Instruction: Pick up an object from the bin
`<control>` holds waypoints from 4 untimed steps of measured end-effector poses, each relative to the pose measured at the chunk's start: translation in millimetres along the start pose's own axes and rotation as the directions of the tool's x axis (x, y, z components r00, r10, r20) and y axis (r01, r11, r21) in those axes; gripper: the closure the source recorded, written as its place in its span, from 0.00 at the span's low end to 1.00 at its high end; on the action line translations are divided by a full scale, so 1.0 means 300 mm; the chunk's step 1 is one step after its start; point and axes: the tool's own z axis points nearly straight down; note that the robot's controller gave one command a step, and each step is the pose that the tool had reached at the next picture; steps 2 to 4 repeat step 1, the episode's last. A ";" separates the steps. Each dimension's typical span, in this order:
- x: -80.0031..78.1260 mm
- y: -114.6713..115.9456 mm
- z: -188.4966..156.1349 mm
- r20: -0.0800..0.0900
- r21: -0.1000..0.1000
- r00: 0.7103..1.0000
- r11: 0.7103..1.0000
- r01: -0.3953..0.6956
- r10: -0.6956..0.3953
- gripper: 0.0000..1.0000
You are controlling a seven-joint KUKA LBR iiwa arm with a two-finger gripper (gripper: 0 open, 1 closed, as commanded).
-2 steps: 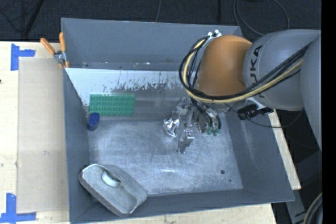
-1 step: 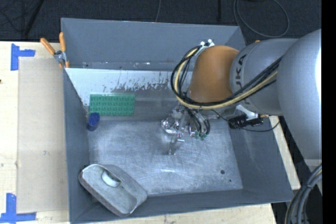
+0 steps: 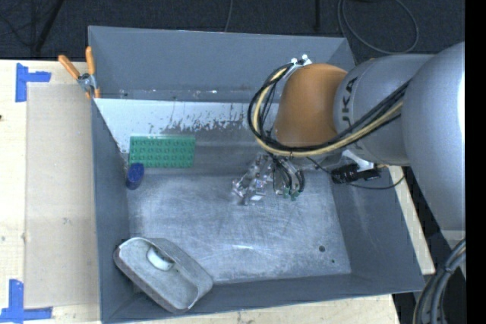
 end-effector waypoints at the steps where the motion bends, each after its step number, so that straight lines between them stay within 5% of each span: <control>1: -0.080 -0.090 -0.605 -0.007 0.004 0.998 0.998 0.062 -0.062 1.00; 4: -0.080 -0.090 -0.605 -0.007 0.004 0.998 0.998 0.062 -0.062 1.00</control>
Offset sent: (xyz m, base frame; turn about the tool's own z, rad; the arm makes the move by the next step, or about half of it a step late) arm 0.0132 -0.0308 0.1768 -0.0628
